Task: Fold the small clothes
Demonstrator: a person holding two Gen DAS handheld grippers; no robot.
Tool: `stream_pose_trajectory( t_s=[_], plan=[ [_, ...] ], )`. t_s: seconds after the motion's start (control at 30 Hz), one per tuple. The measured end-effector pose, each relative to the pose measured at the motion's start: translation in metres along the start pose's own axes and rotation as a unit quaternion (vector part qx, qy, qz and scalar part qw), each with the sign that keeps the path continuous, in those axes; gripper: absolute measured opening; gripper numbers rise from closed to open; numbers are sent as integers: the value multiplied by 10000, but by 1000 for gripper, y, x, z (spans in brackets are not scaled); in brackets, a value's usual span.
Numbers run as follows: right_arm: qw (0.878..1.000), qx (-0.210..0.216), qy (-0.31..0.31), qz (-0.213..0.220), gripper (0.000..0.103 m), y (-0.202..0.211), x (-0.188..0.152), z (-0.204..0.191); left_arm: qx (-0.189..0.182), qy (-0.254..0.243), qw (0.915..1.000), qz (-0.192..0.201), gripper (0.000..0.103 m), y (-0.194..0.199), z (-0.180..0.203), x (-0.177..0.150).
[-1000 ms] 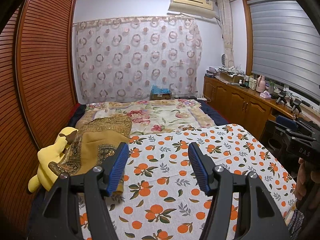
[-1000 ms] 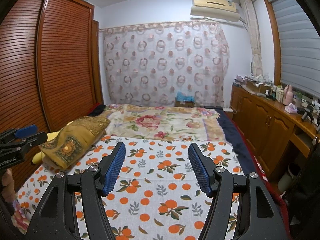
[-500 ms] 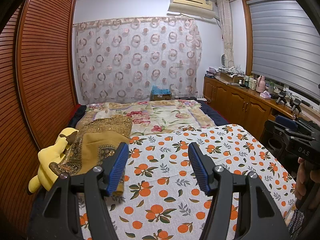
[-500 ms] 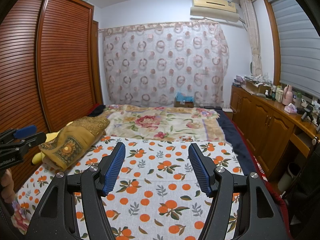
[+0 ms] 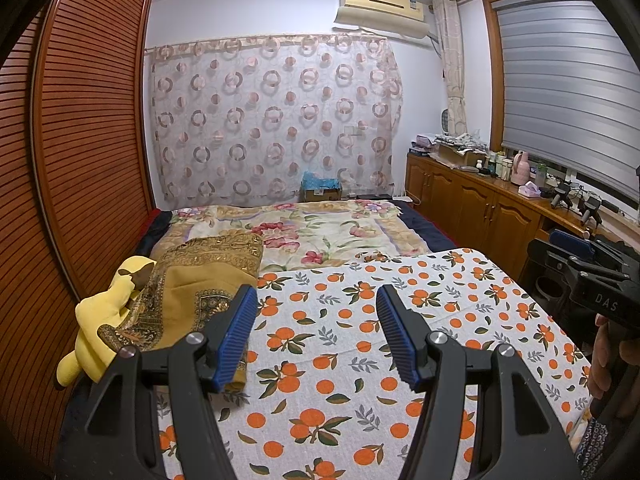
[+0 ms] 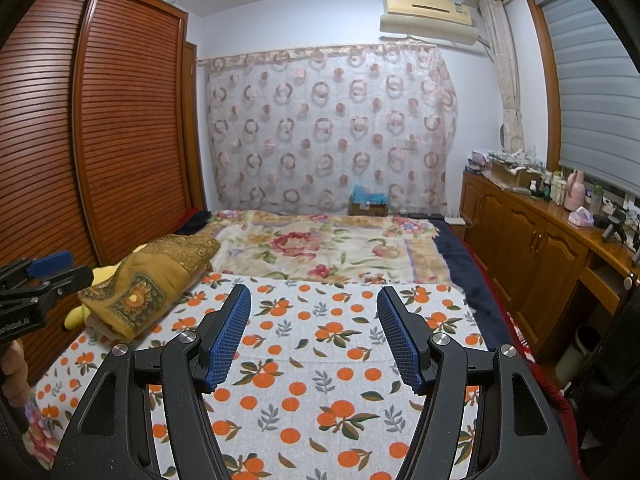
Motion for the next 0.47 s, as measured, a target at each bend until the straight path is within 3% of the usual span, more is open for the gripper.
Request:
stream_pose_trajectory(
  t_s=[0.47],
  plan=[
    [10000, -3, 1, 7, 68, 1, -1, 2, -2, -2, 10000, 2, 62, 0, 1, -1]
  ],
)
Point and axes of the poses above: each gripper's, at about its wrist camera, not at the fingertips, and y roughly against the way its jaws point, z to its right, x to its top, the point moved 10 cm from there along -y, roughly the way its jaws point, and after that the axes turned 12 degrees about x, right-handed, at the moved point
